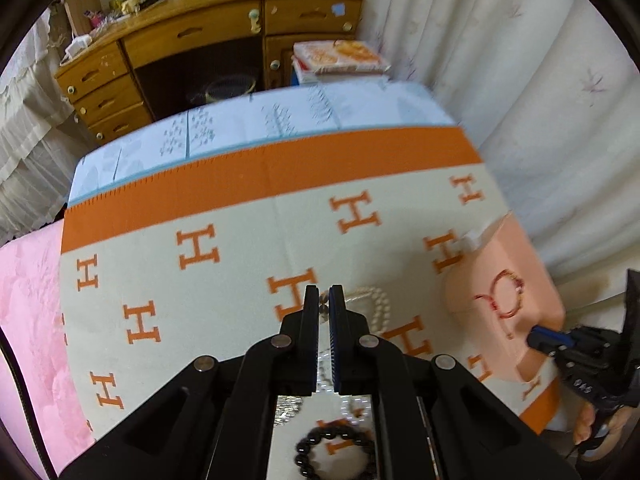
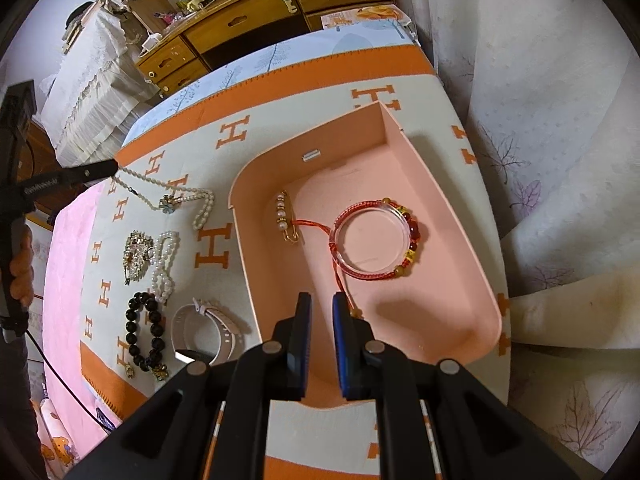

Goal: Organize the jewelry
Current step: 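Carry the pearl necklace into the pink tray and open the left tool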

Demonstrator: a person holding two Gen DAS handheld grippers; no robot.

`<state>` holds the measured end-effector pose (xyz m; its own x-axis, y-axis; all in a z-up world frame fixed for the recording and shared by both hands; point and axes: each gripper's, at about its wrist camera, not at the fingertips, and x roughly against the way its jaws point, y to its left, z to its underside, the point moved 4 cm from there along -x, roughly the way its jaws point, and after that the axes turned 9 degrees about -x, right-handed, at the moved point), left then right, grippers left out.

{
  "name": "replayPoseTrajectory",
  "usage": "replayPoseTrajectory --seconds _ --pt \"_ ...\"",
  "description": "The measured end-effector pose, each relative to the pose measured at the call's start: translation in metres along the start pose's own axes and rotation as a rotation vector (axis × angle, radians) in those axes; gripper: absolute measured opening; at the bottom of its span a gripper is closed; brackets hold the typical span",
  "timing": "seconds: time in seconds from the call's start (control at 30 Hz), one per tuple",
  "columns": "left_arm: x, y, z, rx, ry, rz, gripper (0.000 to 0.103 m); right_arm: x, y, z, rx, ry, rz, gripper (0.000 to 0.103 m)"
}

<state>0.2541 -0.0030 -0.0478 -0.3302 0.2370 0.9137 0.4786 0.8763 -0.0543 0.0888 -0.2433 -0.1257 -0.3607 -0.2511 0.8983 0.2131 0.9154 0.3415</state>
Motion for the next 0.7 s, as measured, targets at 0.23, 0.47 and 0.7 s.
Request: replayPoseTrajectory --seconds 0.23,0.47,0.7 --pt "0.066 -0.04 -0.024 -0.023 -0.158 0.069 0.002 0.017 -0.009 0.001 -0.022 -0.05 -0.022 0.011" --pt "0.118 -0.085 -0.047 -0.043 -0.276 0.151 0.002 0.021 -0.019 0.004 -0.066 -0.078 -0.046 0.011" --pt "0.133 -0.134 -0.063 -0.086 -0.321 0.238 0.002 0.026 -0.027 0.005 -0.104 -0.119 -0.064 0.011"
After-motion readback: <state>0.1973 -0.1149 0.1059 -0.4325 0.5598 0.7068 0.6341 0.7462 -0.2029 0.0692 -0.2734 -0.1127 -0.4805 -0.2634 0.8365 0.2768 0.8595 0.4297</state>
